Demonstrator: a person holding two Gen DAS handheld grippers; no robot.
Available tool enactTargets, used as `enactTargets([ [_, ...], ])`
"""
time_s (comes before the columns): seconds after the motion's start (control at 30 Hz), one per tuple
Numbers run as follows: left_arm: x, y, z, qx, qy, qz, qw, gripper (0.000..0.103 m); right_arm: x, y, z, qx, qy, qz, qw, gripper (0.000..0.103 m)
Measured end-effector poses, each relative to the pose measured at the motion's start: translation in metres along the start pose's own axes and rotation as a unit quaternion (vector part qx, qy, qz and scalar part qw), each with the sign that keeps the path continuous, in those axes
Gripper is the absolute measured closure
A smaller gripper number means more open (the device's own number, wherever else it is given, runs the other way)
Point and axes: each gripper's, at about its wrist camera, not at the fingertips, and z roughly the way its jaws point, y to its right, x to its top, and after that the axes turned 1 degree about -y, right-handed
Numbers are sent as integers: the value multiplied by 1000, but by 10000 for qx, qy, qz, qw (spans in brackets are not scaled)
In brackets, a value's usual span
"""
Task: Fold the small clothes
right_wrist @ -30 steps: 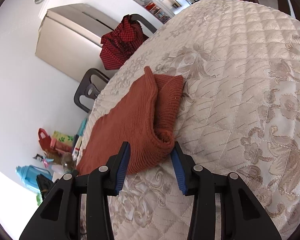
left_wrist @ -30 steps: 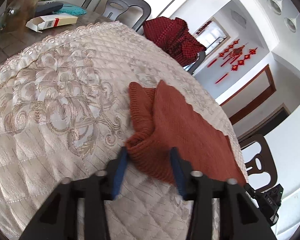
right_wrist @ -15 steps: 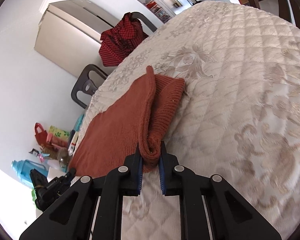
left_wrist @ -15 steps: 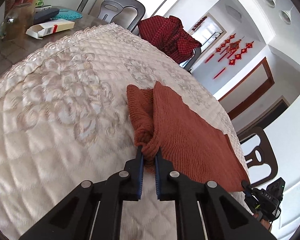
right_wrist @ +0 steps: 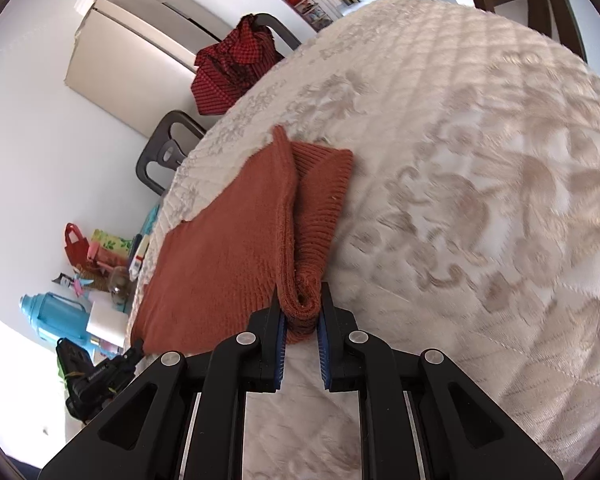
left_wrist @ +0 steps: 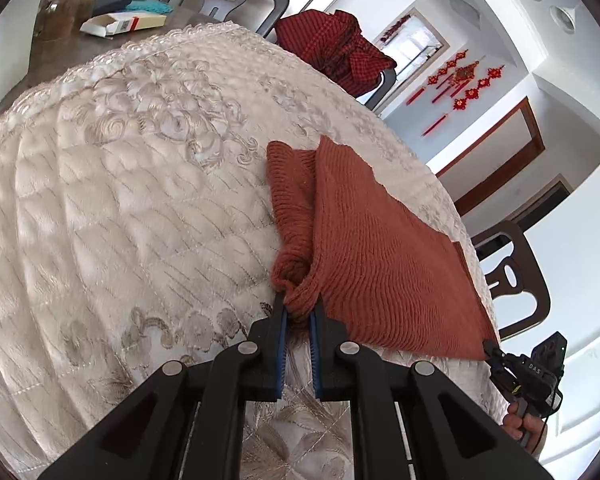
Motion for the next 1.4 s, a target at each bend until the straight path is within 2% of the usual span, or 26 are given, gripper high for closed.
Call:
enactTargets([
  [0.07, 3, 3, -1, 33, 0, 47, 10000, 88, 0, 0, 1, 33, 6, 7, 10000, 88],
  [0.17, 8, 7, -11, 160, 151, 292, 9993, 84, 0, -7, -3, -135, 5, -227, 9997, 86],
  [0.3, 18, 13, -28, 431, 543, 601, 9958, 84, 0, -20, -25, -513, 359, -694, 9956, 86],
  [0.4, 25, 26, -28, 298, 656, 778, 9944, 84, 2, -33, -36, -686, 643, -949, 9910, 86],
  [0.5, 29, 43, -15, 21, 568, 1053, 9928, 84, 3, -56, -33, -511, 767, -1303, 9872, 86],
  [0.53, 30, 50, -5, -13, 514, 1168, 9918, 84, 4, -63, -27, -424, 726, -1432, 9861, 86],
  [0.6, 33, 56, 18, 159, 383, 1295, 9907, 84, 5, -75, -6, -360, 597, -1637, 9840, 86],
  [0.7, 36, 50, 44, 307, 128, 1274, 9913, 84, 11, -71, 24, -465, 407, -1593, 9853, 86],
  [0.77, 37, 49, 42, 191, 133, 1218, 9923, 84, 14, -58, 34, -685, 354, -1440, 9866, 86],
  [0.8, 37, 48, 41, 190, 132, 1250, 9919, 84, 16, -50, 37, -762, 316, -1307, 9880, 91],
  [0.87, 37, 48, 39, 169, 95, 1239, 9921, 84, 20, -39, 32, -499, 327, -1043, 9928, 91],
  [0.9, 37, 51, 38, 177, 78, 1268, 9917, 84, 20, -40, 30, -536, 326, -1065, 9923, 91],
  [0.97, 40, 58, 35, 218, 149, 1390, 9899, 84, 21, -51, 29, -643, 329, -1223, 9899, 89],
  [1.13, 48, 69, 42, 190, 191, 1508, 9882, 78, 15, -95, 41, -239, 130, -1754, 9841, 89],
  [1.3, 47, 63, 56, 287, 88, 1510, 9881, 78, -7, -139, 83, 163, -398, -2391, 9700, 89],
  [1.4, 46, 64, 55, 290, 106, 1536, 9877, 78, -12, -142, 109, 22, -655, -2537, 9651, 89],
])
